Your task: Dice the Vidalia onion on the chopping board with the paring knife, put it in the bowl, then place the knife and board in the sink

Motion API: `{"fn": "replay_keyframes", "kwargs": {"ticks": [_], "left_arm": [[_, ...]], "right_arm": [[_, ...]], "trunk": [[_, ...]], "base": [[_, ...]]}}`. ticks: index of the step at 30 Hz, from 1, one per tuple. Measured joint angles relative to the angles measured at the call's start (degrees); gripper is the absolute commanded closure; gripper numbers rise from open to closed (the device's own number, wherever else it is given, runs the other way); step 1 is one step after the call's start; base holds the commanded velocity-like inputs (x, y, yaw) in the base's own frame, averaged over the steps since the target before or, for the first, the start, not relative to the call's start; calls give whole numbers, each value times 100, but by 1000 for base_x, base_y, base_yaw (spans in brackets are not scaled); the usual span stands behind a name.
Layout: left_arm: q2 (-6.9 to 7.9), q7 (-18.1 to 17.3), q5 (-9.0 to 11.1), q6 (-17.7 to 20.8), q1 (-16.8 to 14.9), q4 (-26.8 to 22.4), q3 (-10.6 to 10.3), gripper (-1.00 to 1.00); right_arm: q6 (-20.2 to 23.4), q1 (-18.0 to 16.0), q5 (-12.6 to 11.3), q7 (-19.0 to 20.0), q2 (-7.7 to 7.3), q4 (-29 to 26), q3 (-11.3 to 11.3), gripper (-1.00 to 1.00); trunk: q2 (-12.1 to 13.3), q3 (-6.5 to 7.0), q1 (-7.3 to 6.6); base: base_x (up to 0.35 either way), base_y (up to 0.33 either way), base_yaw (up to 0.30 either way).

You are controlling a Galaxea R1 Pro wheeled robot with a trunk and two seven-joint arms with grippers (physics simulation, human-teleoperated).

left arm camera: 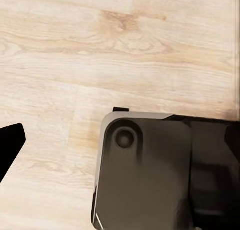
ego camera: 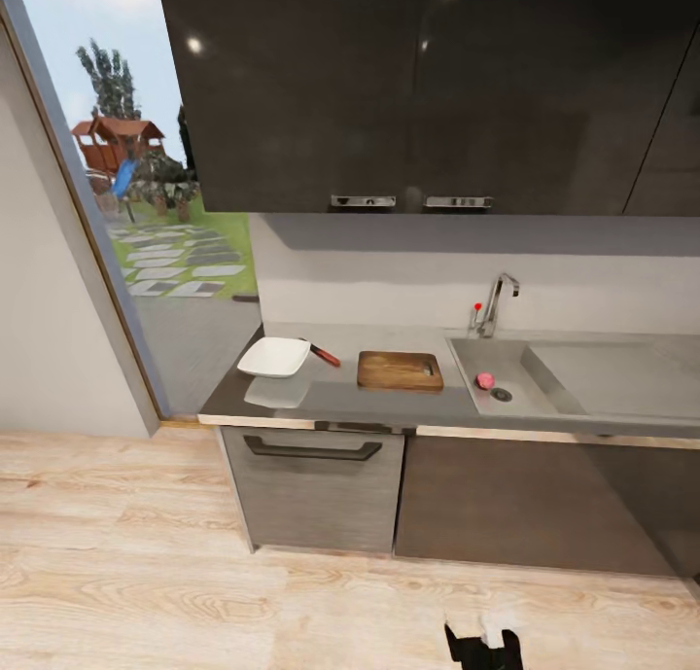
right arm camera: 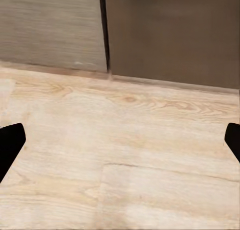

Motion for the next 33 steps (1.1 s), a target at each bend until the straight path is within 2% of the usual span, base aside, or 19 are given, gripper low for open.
{"fn": "replay_keyframes", "kwargs": {"ticks": [5,6,8,10,11,12,15,19,22,23,27,29,31,33], "left_arm": [[-80,0,-2,-1,-8,-13,0,-100],[-88,0,-2,-1,-9,-14,0,-100],[-93,0,-2,-1,-9,-15,0,-100],[-98,-2,-2,-1,-10,-14,0,-100],[-101,-6,-2,-1,-10,-10,0,-100],[-102,-6,-2,-1,-10,-8,0,-100],[-101,-7,-2,-1,-10,7,1,-100],[-101,-8,-2,-1,-10,19,1,-100],[-100,-8,-2,-1,-10,19,1,-100],[-99,-8,-2,-1,-10,22,0,-100],[-100,-8,-2,-1,-10,36,-2,-100],[-101,-8,-2,-1,-10,42,-3,-100],[-102,-8,-2,-1,-10,43,-1,-100],[-102,-8,-2,-1,-10,39,-1,-100]], "right_arm": [[-692,693,9,10,9,39,1,-100],[-967,926,10,10,9,43,2,-100],[-1274,1179,11,8,13,47,1,-100],[-1896,1704,14,1,26,52,4,-100],[-2535,2179,18,-10,75,53,8,-100],[-2783,2649,25,-14,112,66,13,-100],[-3268,2916,23,-37,185,66,6,-100],[-3399,3148,-14,-129,202,44,-54,-100],[-3112,3198,-108,-319,180,-4,-134,-100],[-2515,3213,-223,-563,150,-325,-195,-100],[-1499,3214,-264,-748,97,-1186,-190,-100],[-726,3213,-274,-801,65,-1975,-193,-100],[-393,3214,-279,-818,46,-2372,-195,-100],[64,3211,-279,-835,10,-3092,-196,-100]], "trunk": [[0,0,0],[0,-1,0],[0,0,0],[0,-1,0],[0,1,1],[-2,-3,-1],[-2,-2,0],[-1,-1,0],[-1,-1,0],[-1,-1,0],[-1,-1,0],[-1,0,1],[-1,0,0],[-1,0,0]], "base": [[0,0,0],[0,0,0],[0,0,0],[0,0,0],[0,0,0],[0,0,0],[0,0,0],[0,0,0],[0,0,0],[0,0,0],[0,0,0],[0,0,0],[0,0,0],[0,0,0]]}}
